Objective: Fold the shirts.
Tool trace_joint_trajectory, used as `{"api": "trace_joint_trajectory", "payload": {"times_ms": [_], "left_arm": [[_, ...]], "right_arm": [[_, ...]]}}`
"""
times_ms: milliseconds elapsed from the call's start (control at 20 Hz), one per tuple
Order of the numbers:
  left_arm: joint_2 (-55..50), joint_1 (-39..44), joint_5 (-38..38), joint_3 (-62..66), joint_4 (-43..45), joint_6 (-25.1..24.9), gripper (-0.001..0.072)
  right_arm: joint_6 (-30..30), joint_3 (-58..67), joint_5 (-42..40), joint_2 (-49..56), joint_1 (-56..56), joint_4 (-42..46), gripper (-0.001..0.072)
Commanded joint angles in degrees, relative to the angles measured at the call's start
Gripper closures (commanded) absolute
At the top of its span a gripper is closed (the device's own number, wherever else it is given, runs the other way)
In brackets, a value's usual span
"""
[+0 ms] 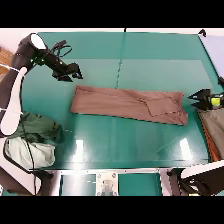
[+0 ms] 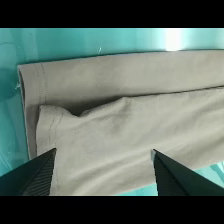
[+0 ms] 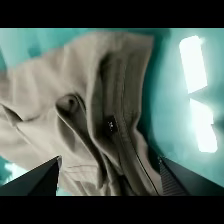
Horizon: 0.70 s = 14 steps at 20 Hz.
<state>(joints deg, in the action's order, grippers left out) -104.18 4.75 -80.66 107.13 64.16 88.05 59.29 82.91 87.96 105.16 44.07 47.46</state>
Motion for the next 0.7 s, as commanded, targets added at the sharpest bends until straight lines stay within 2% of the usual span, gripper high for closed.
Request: {"api": "trace_joint_trajectory", "payload": {"times_ms": [0,200,600,650], "left_arm": [[0.0,0.0,0.9,0.1,-0.4,0.0,0.0037],[0.0,0.0,1.2,0.1,-2.1,-0.1,0.0038],[0.0,0.0,1.1,0.1,-3.4,-0.1,0.0038],[0.0,0.0,1.2,0.1,-3.4,-0.1,0.0039]], "right_arm": [[-4.3,-2.1,-1.0,3.2,-0.7,0.0,0.0004],[-8.9,-2.3,-1.0,4.6,-3.1,-0.5,0.0004],[-8.0,-2.6,-1.4,5.0,-7.2,-0.5,0.0010],[-7.3,-2.6,-1.7,5.0,-7.5,-0.5,0.0058]]}}
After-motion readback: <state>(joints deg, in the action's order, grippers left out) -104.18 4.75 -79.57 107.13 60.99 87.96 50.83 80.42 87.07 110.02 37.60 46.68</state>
